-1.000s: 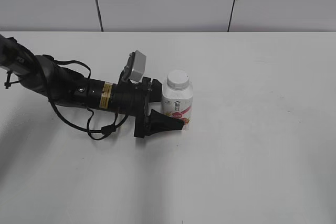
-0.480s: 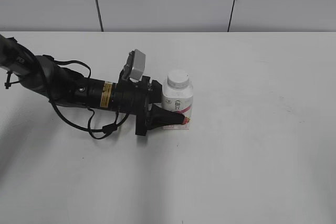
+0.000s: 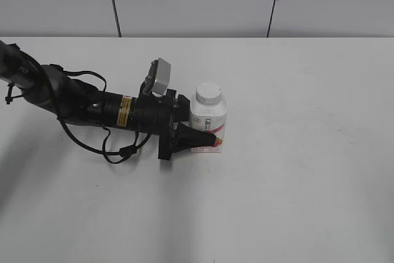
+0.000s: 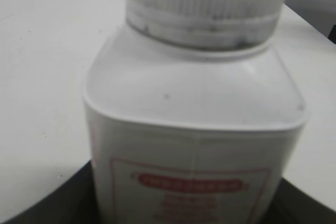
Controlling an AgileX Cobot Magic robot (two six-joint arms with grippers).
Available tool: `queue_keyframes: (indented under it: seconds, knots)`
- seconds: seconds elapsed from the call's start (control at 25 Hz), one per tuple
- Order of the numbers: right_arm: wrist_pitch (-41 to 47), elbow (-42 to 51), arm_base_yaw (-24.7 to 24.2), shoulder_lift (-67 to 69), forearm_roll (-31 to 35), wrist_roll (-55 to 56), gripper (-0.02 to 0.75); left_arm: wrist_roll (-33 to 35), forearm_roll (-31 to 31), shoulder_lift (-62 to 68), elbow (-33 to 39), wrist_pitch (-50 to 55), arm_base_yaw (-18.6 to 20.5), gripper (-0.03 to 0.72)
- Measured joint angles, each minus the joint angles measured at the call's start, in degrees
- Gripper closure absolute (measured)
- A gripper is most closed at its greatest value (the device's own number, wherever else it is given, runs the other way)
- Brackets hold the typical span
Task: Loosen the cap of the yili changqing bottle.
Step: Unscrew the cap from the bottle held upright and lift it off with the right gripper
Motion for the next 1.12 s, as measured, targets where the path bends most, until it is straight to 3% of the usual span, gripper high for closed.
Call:
queue_keyframes:
  seconds: [0.44,0.72,1.12]
  knots:
    - [0.0,0.0,0.0,0.0,0.1,0.0,0.192,0.0,-0.1,0.0,0.0,-0.2,0.0,0.271]
    - [-0.6,-0.5,0.0,3.8,6.4,2.0,0.192,0.0,-0.2,0.0,0.0,-0.1,0.0,0.273]
    - [-13.0,-2.5,0.0,18.7,14.5,2.5,0.192,0.0,-0.2,0.0,0.0,-0.1,0.0,0.273]
